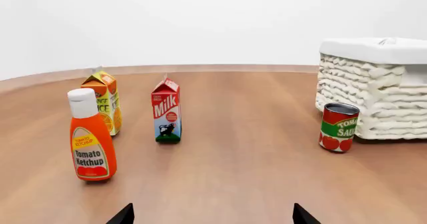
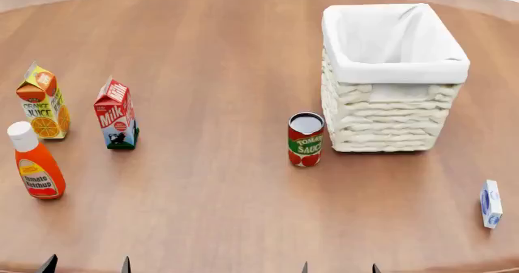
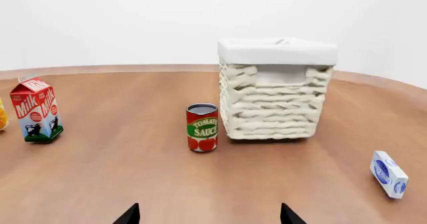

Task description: Pick the milk and place it in the basket.

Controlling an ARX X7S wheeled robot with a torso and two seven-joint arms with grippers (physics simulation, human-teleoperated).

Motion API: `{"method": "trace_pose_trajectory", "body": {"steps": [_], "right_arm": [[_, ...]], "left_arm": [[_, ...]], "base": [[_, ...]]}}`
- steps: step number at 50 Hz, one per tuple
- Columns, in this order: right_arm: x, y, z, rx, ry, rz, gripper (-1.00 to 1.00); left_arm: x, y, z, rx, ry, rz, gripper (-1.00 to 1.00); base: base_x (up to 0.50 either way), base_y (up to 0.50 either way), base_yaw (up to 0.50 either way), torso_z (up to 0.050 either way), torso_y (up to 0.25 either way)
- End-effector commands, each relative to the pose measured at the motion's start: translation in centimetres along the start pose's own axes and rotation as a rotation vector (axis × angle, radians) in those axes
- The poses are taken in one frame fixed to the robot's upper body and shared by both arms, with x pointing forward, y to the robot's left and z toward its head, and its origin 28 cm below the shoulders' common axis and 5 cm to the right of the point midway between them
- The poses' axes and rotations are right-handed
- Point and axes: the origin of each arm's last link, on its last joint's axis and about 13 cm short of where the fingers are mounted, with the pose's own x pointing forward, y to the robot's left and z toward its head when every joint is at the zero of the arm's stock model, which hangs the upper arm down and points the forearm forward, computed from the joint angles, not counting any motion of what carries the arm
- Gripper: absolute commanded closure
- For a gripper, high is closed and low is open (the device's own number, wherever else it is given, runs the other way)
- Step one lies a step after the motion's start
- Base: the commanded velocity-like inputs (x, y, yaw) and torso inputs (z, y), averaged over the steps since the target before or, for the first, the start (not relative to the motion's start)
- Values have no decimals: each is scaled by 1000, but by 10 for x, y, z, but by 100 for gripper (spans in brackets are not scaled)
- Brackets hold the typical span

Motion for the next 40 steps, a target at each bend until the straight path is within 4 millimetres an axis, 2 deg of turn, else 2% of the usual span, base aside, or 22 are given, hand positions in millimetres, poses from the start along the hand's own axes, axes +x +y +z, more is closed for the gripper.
{"method": "trace_pose_trajectory", "body": {"steps": [1, 40], "right_arm": [[0, 0, 1, -1, 2, 2, -100], [-1, 1, -6, 14, 50, 20, -100]], "left_arm": [[1, 0, 0, 1, -2, 1, -100], [-2, 3, 0, 10, 17, -35, -100]], "base": [[0, 0, 0, 0, 0], [0, 0, 0, 0, 0]]}}
